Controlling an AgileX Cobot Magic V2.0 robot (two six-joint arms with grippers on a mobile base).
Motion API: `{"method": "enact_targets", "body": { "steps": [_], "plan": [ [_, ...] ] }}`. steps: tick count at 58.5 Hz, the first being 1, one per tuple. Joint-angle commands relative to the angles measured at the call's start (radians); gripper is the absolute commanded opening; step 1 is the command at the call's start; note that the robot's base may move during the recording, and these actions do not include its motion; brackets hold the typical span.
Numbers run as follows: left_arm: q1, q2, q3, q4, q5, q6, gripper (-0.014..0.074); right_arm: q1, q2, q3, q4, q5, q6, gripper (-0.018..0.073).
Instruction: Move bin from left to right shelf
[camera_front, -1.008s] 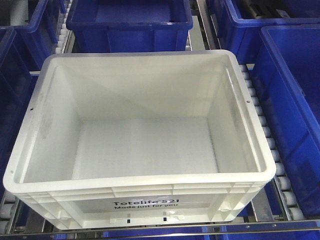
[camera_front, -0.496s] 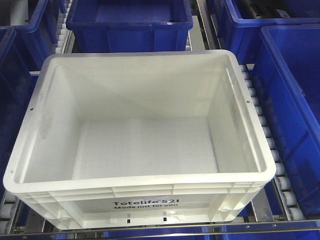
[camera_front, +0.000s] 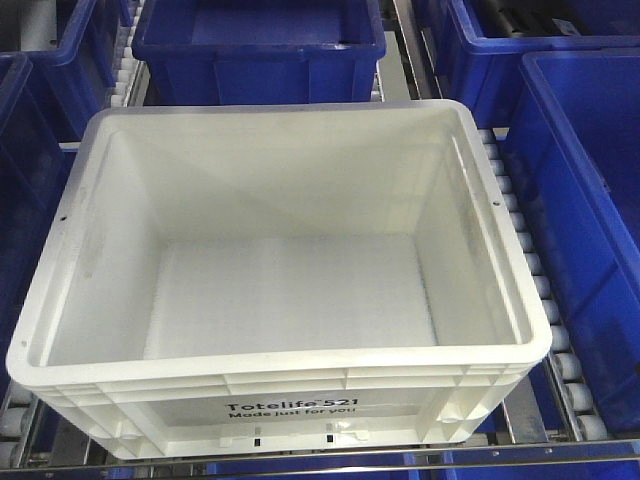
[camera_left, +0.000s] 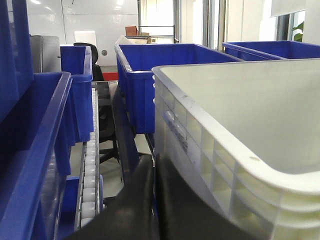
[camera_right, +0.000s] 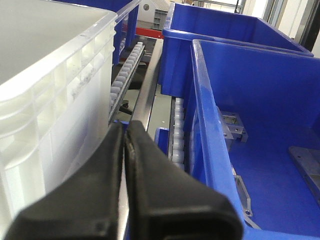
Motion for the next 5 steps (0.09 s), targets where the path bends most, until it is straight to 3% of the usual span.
{"method": "enact_targets", "body": {
  "steps": [1, 5],
  "plan": [
    [-0.006, -0.014, 0.019, -0.01, -0.071, -0.003, -0.0006, -0.004, -0.01, 0.019, -0.006, -0.067, 0.0, -0.0008],
    [-0.006, -0.014, 0.019, -0.01, -0.071, -0.003, -0.0006, -0.004, -0.01, 0.019, -0.006, -0.067, 0.0, -0.0008]
  ]
}}
